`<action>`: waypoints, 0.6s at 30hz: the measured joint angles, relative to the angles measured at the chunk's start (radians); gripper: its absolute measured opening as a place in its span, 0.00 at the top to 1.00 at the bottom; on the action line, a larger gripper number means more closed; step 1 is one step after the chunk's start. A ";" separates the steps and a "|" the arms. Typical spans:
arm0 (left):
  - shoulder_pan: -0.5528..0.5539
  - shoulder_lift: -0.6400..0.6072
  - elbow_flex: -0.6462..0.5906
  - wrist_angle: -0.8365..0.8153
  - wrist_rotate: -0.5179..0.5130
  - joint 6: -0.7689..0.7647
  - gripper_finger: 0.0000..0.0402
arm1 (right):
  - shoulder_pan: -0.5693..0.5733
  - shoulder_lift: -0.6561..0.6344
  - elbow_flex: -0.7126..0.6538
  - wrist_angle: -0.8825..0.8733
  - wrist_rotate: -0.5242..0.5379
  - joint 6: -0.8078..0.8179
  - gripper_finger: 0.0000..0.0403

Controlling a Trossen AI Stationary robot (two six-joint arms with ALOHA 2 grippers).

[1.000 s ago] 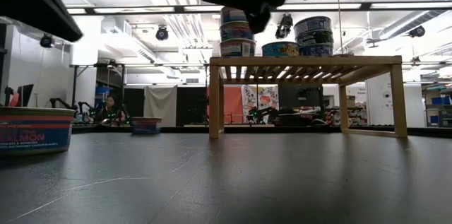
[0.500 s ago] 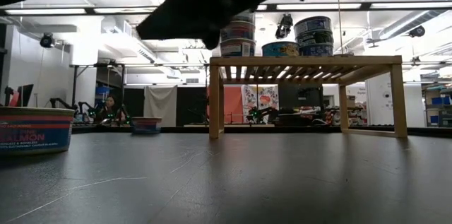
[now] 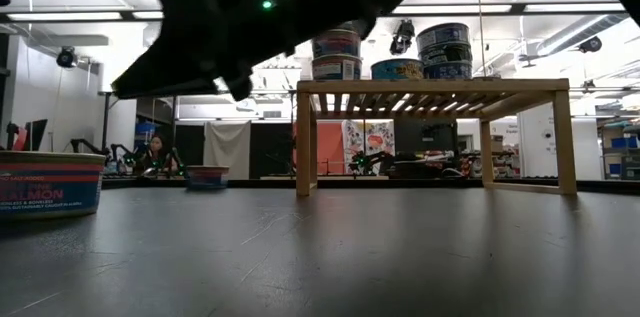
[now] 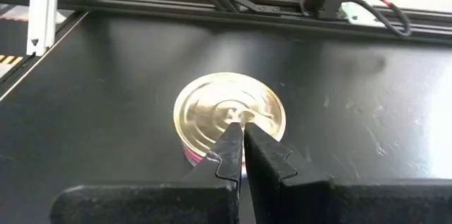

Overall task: Stack canned seafood by type on shelf
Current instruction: Put the blue-pink tuna can on the shelf

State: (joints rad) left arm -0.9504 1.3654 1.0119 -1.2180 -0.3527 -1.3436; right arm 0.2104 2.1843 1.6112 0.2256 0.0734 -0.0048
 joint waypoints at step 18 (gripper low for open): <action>0.000 0.180 -0.018 0.039 -0.041 0.026 1.00 | -0.003 0.156 0.151 -0.065 -0.045 -0.014 0.98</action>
State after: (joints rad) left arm -0.9504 1.5458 0.9935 -1.1790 -0.3939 -1.3174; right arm 0.2075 2.3405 1.7626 0.1603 0.0285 -0.0183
